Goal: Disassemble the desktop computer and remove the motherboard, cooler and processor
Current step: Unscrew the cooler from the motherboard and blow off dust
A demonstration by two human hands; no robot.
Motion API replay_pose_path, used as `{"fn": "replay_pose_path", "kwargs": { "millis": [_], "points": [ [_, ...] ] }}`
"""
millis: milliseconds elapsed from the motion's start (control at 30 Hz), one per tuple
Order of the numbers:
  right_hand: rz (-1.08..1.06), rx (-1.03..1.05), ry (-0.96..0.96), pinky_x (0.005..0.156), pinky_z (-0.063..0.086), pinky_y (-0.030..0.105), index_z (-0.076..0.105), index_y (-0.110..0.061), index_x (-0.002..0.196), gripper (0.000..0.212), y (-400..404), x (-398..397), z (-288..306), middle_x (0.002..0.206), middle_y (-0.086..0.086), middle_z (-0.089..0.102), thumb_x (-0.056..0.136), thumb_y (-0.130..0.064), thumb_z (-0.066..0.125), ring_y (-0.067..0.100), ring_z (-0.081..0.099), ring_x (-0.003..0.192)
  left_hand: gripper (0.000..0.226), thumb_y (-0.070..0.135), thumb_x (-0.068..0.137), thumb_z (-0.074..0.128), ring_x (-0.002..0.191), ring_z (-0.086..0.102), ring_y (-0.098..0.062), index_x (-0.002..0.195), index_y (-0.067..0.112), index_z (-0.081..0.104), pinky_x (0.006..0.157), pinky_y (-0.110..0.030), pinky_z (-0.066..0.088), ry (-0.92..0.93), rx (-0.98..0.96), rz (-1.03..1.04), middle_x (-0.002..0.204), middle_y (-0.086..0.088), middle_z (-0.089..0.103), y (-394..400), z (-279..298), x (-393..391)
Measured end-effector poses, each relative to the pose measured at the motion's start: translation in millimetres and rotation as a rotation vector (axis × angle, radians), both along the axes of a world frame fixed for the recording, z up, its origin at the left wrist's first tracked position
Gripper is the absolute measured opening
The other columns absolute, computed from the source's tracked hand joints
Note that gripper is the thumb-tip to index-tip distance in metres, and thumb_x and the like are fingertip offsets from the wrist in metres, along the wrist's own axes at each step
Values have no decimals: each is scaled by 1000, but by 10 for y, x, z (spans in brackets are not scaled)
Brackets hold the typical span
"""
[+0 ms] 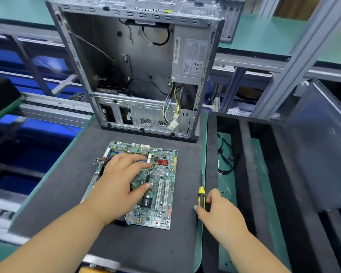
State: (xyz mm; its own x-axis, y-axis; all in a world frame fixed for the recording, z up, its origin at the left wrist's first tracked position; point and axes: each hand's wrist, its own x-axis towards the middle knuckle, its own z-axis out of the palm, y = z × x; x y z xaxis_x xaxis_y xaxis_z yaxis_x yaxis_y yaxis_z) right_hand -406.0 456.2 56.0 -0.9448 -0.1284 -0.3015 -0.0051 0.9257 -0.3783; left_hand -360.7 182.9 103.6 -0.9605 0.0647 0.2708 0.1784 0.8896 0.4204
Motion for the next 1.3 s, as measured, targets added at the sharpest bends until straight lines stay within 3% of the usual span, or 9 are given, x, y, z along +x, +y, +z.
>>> {"fn": "replay_pose_path", "kwargs": {
  "millis": [200, 367, 567, 733, 833, 1000, 1133, 1300],
  "points": [
    [88, -33, 83, 58, 47, 31, 39, -29, 91, 23, -274, -61, 152, 69, -7, 60, 92, -49, 51, 12, 58, 65, 41, 25, 81, 77, 120, 45, -15, 120, 23, 66, 106, -34, 36, 37, 40, 59, 125, 14, 55, -225, 111, 307],
    [158, -188, 182, 49, 37, 28, 43, -34, 83, 13, -919, 98, 376, 62, -12, 60, 93, -39, 51, 4, 55, 53, 41, 29, 86, 71, 119, 46, -9, 125, 28, 60, 104, -20, 32, 22, 65, 124, 122, 17, 53, -693, 81, 736],
    [370, -424, 250, 47, 31, 25, 47, -33, 80, 13, -1985, 651, 548, 64, -11, 54, 88, -36, 56, 8, 49, 56, 34, 33, 88, 66, 110, 50, -5, 121, 26, 61, 98, -20, 35, 32, 114, 351, 113, 14, 58, -1404, -2, 1594],
    [539, -445, 204, 50, 34, 29, 48, -30, 79, 15, -2737, 1132, 456, 69, -15, 56, 87, -33, 60, 7, 51, 61, 24, 24, 84, 69, 91, 54, -6, 107, 25, 64, 86, -24, 42, -4, 254, 619, 96, 13, 58, -1927, -232, 2357],
    [617, -420, 187, 48, 32, 26, 47, -31, 81, 15, -3018, 1397, 396, 73, -15, 57, 87, -39, 58, 5, 52, 64, 25, 21, 82, 72, 86, 54, -8, 104, 26, 62, 81, -29, 45, -91, 306, 858, 97, 9, 59, -2186, -442, 2728],
    [652, -465, 151, 50, 39, 31, 48, -30, 82, 14, -3260, 1698, 360, 67, -10, 55, 87, -36, 60, 9, 50, 61, 29, 30, 80, 71, 97, 59, -33, 100, 14, 59, 82, -39, 49, -388, 225, 1248, 105, -10, 61, -2541, -764, 3167],
    [640, -462, 131, 53, 41, 33, 49, -31, 81, 13, -3306, 1834, 357, 66, -10, 54, 88, -35, 60, 9, 48, 59, 47, 42, 83, 67, 106, 56, -37, 112, 10, 49, 86, -41, 47, -600, 9, 1293, 116, -15, 54, -2707, -1008, 3313],
    [600, -463, 76, 51, 40, 31, 51, -32, 82, 9, -3234, 1891, 379, 64, -9, 54, 87, -37, 56, 7, 45, 51, 52, 49, 87, 59, 111, 54, -34, 118, 11, 44, 87, -39, 44, -669, -48, 1273, 122, -13, 52, -2882, -1287, 3321]
  ]
}}
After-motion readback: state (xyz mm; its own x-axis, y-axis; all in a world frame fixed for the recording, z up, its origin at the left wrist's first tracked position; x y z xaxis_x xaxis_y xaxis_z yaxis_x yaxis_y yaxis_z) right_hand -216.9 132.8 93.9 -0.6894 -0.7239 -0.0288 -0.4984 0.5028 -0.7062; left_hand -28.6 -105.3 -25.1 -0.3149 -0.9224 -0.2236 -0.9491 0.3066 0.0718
